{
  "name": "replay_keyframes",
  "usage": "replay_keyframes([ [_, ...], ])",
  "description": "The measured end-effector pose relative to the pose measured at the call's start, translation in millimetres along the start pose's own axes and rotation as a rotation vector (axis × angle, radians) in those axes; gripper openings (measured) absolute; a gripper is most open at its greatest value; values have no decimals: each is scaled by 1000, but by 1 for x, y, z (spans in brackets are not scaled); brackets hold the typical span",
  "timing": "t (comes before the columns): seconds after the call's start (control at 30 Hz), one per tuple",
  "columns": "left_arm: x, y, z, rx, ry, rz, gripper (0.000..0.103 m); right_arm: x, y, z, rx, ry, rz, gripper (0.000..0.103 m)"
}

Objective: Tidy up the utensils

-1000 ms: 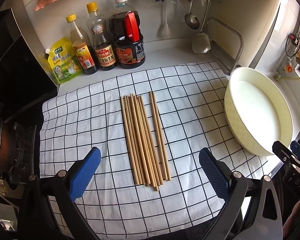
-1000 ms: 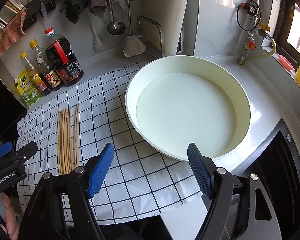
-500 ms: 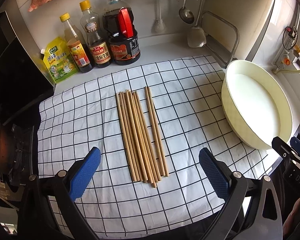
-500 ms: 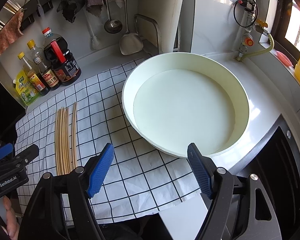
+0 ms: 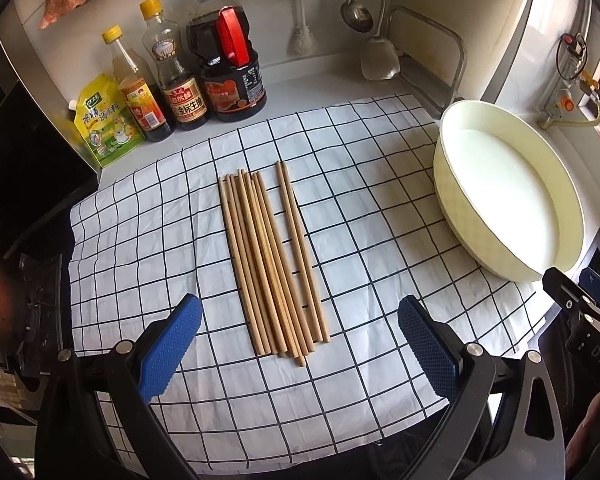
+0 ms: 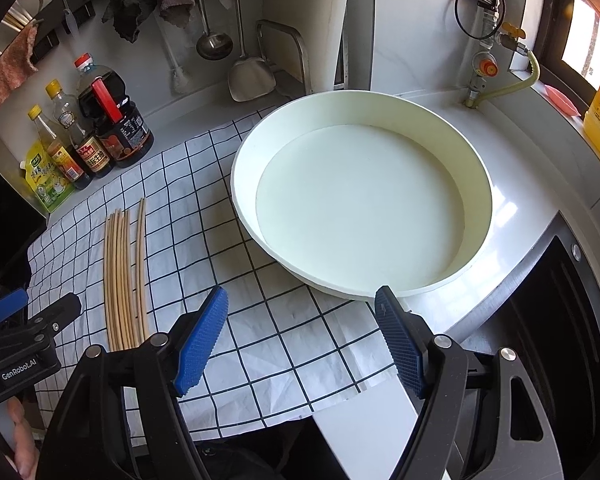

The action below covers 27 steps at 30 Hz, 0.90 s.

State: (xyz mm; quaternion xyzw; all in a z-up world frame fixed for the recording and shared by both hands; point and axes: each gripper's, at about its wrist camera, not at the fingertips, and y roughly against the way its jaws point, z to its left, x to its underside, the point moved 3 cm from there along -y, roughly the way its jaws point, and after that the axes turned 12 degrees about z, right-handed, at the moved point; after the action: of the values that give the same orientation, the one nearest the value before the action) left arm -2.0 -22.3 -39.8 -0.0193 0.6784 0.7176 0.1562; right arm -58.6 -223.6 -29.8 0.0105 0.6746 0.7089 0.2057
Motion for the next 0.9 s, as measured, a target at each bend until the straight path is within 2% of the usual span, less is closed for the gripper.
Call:
replay_keyframes([
  [0.4, 1, -1, -8, 3, -23, 4, 97, 4, -1, -7, 4, -21, 7, 73],
  [0.9, 0, 1, -1, 7, -5, 0, 97, 3, 0, -1, 1, -4, 3, 73],
])
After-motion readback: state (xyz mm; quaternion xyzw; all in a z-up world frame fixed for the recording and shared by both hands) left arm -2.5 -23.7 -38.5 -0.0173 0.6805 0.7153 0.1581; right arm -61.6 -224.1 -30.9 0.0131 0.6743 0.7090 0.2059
